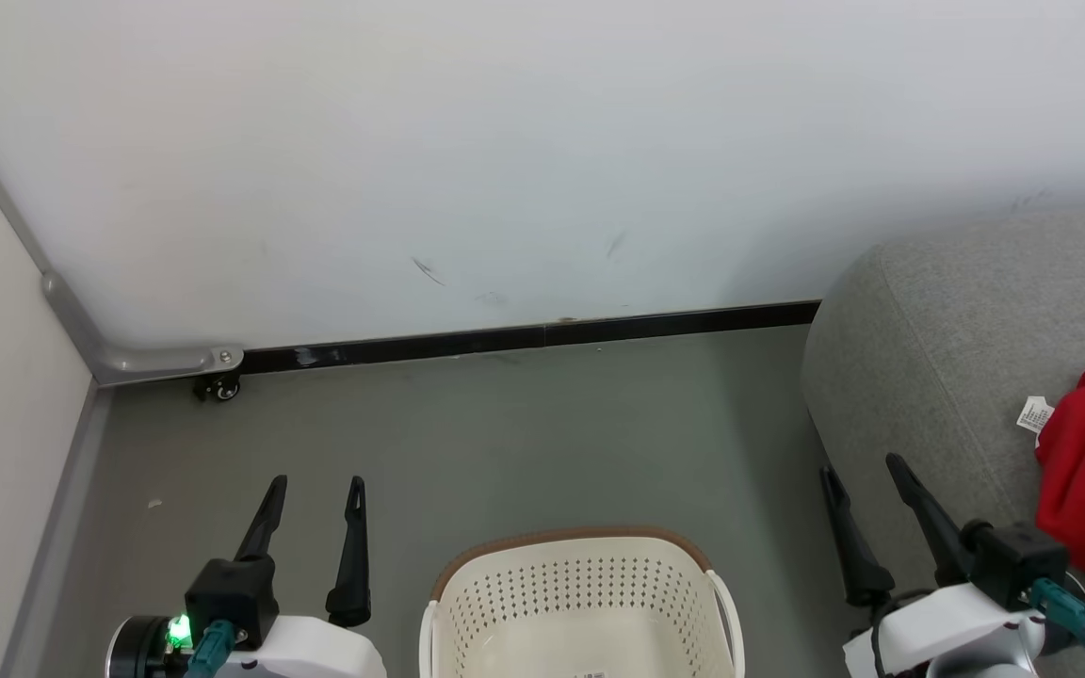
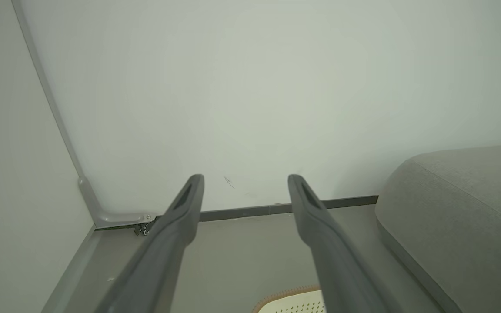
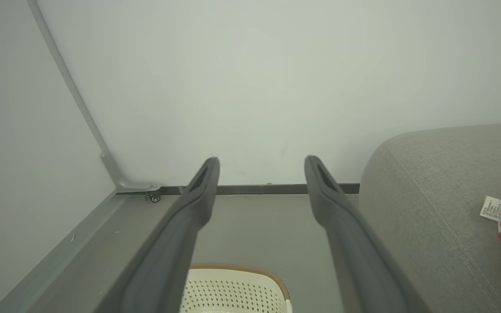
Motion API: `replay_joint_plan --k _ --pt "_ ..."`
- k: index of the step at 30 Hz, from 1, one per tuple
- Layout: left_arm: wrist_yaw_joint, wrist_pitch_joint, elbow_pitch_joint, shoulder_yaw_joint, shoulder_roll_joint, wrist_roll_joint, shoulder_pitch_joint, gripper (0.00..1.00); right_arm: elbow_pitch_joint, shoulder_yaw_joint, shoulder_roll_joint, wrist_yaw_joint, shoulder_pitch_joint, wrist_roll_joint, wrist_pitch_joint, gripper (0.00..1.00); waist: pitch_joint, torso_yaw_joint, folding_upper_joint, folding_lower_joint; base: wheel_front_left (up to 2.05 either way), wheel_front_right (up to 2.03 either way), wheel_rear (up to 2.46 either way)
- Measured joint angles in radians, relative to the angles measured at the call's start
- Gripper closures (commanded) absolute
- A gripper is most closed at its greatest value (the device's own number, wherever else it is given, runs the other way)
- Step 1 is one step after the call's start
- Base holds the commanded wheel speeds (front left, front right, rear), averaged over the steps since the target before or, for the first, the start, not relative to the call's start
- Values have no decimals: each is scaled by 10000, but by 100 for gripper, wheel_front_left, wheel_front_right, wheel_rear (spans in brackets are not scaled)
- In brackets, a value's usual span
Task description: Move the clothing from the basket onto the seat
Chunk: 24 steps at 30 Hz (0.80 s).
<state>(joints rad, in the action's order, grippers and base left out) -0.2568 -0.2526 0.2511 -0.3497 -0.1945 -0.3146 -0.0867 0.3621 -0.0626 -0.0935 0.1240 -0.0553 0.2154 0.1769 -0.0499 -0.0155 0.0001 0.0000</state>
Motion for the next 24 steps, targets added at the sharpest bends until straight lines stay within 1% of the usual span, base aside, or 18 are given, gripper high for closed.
replay_joint_plan --k 3,9,24 --pt "-165 0 -8 17 48 111 53 0 -119 125 100 0 227 -157 -8 0 -59 -4 0 0 0 0 0" --pt "-337 0 -50 40 33 307 144 0 -397 332 255 0 575 -418 -12 0 -126 -54 0 0 0 0 0" --pt "-594 0 35 48 42 447 396 0 -1007 629 397 0 971 -755 -217 0 -91 -86 0 0 0 0 0"
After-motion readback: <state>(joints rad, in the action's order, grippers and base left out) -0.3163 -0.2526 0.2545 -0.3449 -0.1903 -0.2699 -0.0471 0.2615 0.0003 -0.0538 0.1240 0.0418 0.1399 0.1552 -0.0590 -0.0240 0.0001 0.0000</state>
